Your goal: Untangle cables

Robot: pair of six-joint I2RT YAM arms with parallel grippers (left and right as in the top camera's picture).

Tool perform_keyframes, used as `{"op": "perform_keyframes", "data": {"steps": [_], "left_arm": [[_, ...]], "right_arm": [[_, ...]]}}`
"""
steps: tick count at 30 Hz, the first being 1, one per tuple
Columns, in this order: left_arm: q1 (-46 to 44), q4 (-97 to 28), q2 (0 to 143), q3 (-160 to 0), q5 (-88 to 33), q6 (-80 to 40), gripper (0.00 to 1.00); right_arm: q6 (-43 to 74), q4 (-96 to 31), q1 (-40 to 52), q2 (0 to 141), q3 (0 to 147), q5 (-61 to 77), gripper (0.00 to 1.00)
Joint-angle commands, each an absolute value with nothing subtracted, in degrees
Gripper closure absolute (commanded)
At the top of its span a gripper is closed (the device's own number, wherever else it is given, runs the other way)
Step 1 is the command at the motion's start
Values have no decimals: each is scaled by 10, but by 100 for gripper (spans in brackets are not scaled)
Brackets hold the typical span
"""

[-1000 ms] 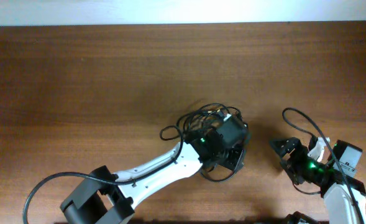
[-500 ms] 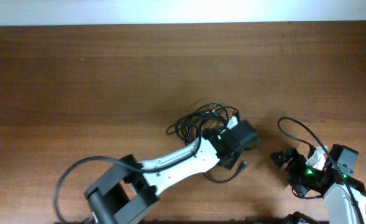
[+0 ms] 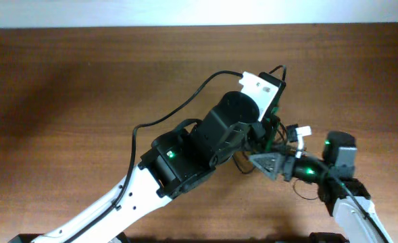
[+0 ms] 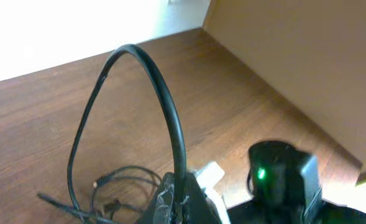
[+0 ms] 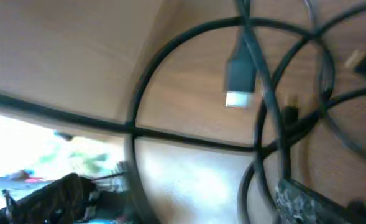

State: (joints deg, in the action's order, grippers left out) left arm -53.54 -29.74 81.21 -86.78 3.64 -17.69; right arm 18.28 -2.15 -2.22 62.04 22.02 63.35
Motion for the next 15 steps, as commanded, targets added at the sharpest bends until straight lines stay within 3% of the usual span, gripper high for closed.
{"op": "perform_keyframes", "data": {"steps": [1, 2, 4, 6, 12, 15], "left_arm": [[-512, -262, 763, -874, 39, -170, 100], [-479, -261, 730, -874, 39, -170, 100], [-431, -274, 703, -874, 46, -170, 100], [-346, -318, 671, -874, 45, -170, 100], [-217, -411, 660, -874, 47, -170, 100], [-186, -413, 670, -874, 189, -170, 100]], "right_arm": [[185, 22, 65, 619, 224, 479, 46], [185, 21, 97, 619, 224, 426, 76], [189, 2, 109, 619, 224, 328, 87], [259, -13, 78, 619, 224, 200, 87], [259, -103, -110, 619, 224, 204, 79], [258, -129, -110, 619, 224, 162, 74]]}}
